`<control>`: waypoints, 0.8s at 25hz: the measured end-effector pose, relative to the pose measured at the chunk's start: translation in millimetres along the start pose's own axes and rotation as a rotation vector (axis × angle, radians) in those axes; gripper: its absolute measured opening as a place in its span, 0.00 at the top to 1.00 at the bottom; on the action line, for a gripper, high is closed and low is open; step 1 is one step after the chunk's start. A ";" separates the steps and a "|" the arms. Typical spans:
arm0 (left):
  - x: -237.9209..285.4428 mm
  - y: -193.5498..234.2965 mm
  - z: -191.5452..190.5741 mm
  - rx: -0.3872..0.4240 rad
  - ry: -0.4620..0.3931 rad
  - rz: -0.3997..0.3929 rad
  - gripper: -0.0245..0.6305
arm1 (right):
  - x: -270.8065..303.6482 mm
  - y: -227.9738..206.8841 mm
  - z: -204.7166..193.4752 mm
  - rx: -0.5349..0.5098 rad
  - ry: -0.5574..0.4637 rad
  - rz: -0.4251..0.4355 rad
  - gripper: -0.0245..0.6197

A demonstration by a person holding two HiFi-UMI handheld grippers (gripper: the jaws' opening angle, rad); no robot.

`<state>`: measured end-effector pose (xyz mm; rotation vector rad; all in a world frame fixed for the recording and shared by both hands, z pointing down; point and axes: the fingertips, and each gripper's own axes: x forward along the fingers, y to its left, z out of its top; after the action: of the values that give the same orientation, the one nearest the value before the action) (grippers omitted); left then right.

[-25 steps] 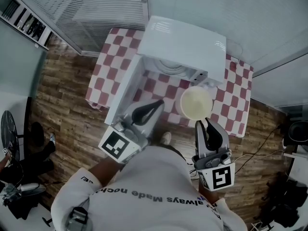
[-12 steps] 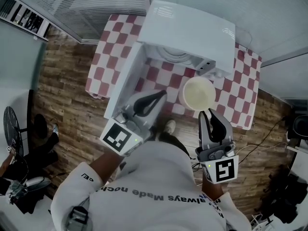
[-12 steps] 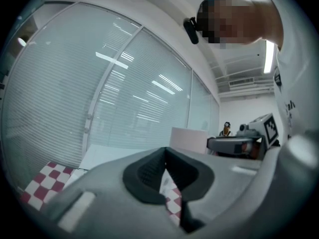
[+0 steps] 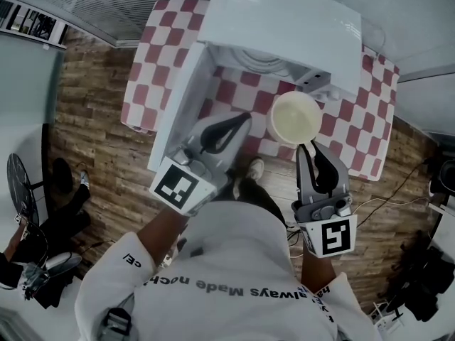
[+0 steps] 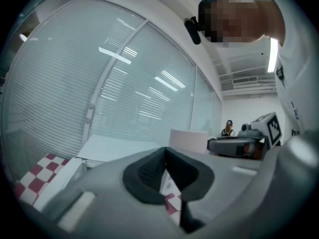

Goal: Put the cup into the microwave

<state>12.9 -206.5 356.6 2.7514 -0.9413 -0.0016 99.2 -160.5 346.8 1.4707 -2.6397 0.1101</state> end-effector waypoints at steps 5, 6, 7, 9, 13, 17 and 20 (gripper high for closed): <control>14.5 15.9 -21.2 -0.006 0.012 0.006 0.96 | 16.8 -9.6 -26.6 0.017 0.023 0.000 0.90; 17.8 19.2 -24.9 -0.003 0.011 0.006 0.96 | 20.8 -11.9 -31.9 0.017 0.026 0.000 0.90; 21.3 22.3 -28.9 0.002 0.011 0.005 0.96 | 24.7 -14.3 -37.5 0.018 0.030 0.000 0.90; 27.5 28.9 -37.5 0.007 0.014 0.004 0.96 | 32.1 -18.4 -48.7 0.022 0.038 -0.003 0.90; 37.8 45.3 -54.9 0.008 0.021 0.013 0.96 | 47.3 -26.3 -69.6 0.023 0.053 -0.008 0.90; 49.5 62.1 -74.1 0.008 0.025 0.031 0.96 | 61.0 -35.2 -93.0 0.029 0.068 -0.012 0.90; 58.2 76.2 -89.2 0.003 0.034 0.049 0.96 | 72.4 -42.3 -110.6 0.031 0.074 -0.020 0.90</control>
<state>19.8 -280.5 464.5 2.7217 -0.9998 0.0554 104.9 -230.3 466.6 1.4726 -2.5753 0.2003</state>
